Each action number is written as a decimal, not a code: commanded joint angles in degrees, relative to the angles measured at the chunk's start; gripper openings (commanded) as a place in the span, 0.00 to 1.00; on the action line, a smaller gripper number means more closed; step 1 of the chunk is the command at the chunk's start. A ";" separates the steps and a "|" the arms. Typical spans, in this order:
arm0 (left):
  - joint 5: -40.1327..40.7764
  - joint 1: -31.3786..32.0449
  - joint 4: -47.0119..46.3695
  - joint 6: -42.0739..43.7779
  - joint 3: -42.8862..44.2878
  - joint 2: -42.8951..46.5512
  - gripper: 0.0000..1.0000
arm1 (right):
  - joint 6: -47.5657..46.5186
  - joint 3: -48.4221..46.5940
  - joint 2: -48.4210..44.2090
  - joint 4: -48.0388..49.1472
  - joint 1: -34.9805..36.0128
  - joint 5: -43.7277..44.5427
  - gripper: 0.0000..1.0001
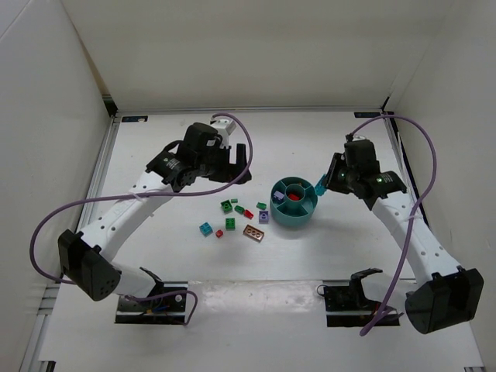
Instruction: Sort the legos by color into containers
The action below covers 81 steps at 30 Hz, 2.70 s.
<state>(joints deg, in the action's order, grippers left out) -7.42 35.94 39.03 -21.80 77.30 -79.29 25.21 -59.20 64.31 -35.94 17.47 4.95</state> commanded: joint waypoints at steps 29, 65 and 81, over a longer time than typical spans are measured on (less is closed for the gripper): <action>-0.66 -5.71 7.82 -7.38 -4.70 -0.87 1.00 | 4.14 3.91 6.53 4.48 8.18 7.79 0.10; 1.88 -15.46 16.43 -12.47 -10.14 8.71 1.00 | -19.06 -7.06 1.95 1.04 25.94 0.07 0.65; 1.27 -27.85 20.47 -16.61 -24.91 22.07 1.00 | -11.06 -21.31 30.34 2.89 40.09 0.86 0.60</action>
<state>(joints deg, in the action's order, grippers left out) -5.21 9.41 58.59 -38.02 52.77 -59.18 12.03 -77.67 93.27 -33.34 56.14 6.17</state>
